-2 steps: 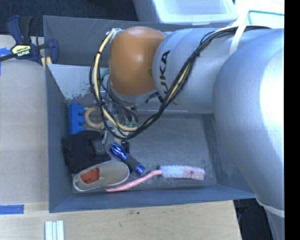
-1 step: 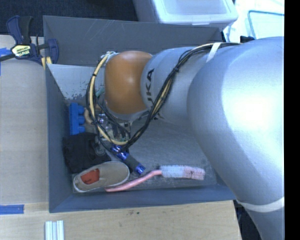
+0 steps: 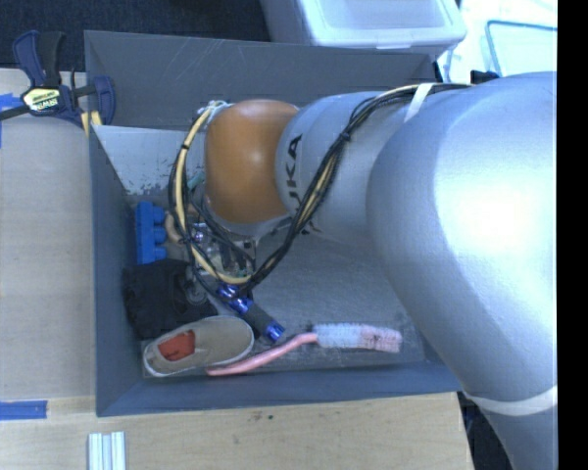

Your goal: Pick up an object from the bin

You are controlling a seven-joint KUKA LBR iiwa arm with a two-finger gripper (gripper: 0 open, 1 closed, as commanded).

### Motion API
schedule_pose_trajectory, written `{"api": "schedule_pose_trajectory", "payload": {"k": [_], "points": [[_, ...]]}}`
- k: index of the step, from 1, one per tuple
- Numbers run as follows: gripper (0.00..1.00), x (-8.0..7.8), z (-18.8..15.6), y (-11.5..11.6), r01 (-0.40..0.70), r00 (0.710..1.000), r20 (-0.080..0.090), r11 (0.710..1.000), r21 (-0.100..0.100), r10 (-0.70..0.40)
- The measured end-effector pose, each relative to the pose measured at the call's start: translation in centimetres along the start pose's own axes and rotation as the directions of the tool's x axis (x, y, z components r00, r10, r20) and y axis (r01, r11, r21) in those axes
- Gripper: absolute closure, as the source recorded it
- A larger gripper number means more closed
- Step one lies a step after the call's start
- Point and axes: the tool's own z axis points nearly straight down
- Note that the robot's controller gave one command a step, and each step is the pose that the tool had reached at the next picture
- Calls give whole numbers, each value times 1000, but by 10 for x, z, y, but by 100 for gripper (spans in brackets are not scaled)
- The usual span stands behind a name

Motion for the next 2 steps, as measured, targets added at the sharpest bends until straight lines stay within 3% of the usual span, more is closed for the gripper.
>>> {"api": "schedule_pose_trajectory", "payload": {"k": [1, 2], "points": [[100, 5, -1, 0, 183, 983, 12, 983, 0, -183], [100, 7, -22, -1, 199, 980, -3, 980, 1, -199]]}}
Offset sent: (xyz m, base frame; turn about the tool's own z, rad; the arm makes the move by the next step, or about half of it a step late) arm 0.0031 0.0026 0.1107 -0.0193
